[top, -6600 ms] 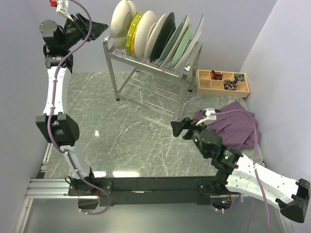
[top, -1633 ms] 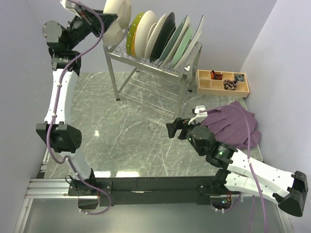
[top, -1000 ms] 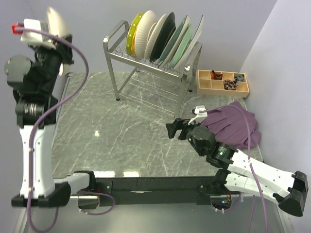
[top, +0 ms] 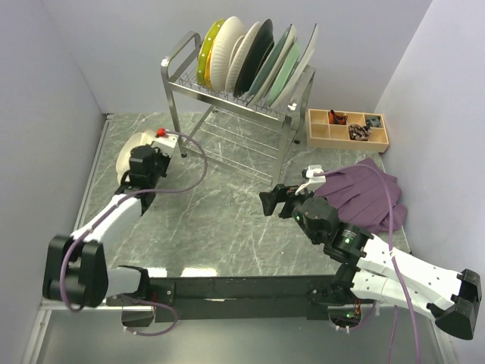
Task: Unload the plates from the dish rack
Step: Place the plate at the center of the board.
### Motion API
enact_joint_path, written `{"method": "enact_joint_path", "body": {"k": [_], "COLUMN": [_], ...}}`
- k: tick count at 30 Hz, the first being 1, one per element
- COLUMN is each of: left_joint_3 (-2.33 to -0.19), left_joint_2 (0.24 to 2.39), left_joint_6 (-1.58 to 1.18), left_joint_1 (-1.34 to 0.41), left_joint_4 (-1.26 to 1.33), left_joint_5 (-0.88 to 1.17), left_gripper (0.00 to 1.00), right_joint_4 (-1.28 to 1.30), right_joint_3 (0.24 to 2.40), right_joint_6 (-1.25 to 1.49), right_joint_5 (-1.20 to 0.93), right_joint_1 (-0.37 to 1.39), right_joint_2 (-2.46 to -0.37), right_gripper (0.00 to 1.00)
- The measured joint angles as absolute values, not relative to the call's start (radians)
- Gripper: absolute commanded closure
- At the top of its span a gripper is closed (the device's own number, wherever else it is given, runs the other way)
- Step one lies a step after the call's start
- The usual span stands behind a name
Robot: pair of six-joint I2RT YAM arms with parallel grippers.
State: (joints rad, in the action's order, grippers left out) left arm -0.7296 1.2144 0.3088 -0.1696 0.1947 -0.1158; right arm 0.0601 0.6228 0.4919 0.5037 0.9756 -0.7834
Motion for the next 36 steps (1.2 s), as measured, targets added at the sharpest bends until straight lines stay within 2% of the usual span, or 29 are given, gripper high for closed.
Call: {"method": "enact_joint_path", "body": {"k": [6,7,11,12,16,18,23,28,30,35,36], "left_joint_3": [-0.717,-0.717,-0.717,-0.717,-0.717,-0.717,-0.718,-0.725,-0.737,-0.764,-0.764], "left_joint_2": [1.379,1.396,1.457,1.471,1.515,1.539,1.604,1.618,1.618,1.616,1.614], "left_joint_6": [0.434,0.452,0.528,0.545,0.577,0.591,0.615,0.625,0.61,0.534,0.518], "left_joint_1": [-0.179,-0.178,-0.178,-0.178,-0.178,-0.183,-0.197,-0.207,-0.208,-0.213,-0.214], "left_joint_4": [0.289,0.294,0.311,0.316,0.336,0.345,0.358,0.383,0.383,0.369,0.363], "left_joint_5": [-0.122,-0.126,-0.136,-0.136,-0.138,-0.146,-0.161,-0.184,-0.188,-0.194,-0.192], "left_gripper": [0.98,0.94,0.92,0.87,0.83,0.76,0.72,0.57,0.47,0.4,0.31], "right_joint_4": [0.06,0.06,0.06,0.06,0.063,0.063,0.062,0.062,0.062,0.062,0.062], "right_joint_3": [0.623,0.623,0.623,0.623,0.623,0.623,0.623,0.623,0.623,0.623,0.623], "right_joint_6": [0.492,0.492,0.492,0.492,0.492,0.492,0.492,0.492,0.492,0.492,0.492], "right_joint_5": [0.503,0.503,0.503,0.503,0.499,0.495,0.496,0.495,0.496,0.495,0.495], "right_joint_1": [0.976,0.976,0.976,0.976,0.976,0.977,0.978,0.978,0.978,0.978,0.978], "right_joint_2": [-0.783,-0.783,-0.784,-0.785,-0.791,-0.789,-0.78,-0.778,-0.778,-0.778,-0.777], "right_gripper": [0.04,0.04,0.03,0.04,0.04,0.03,0.04,0.04,0.04,0.04,0.04]}}
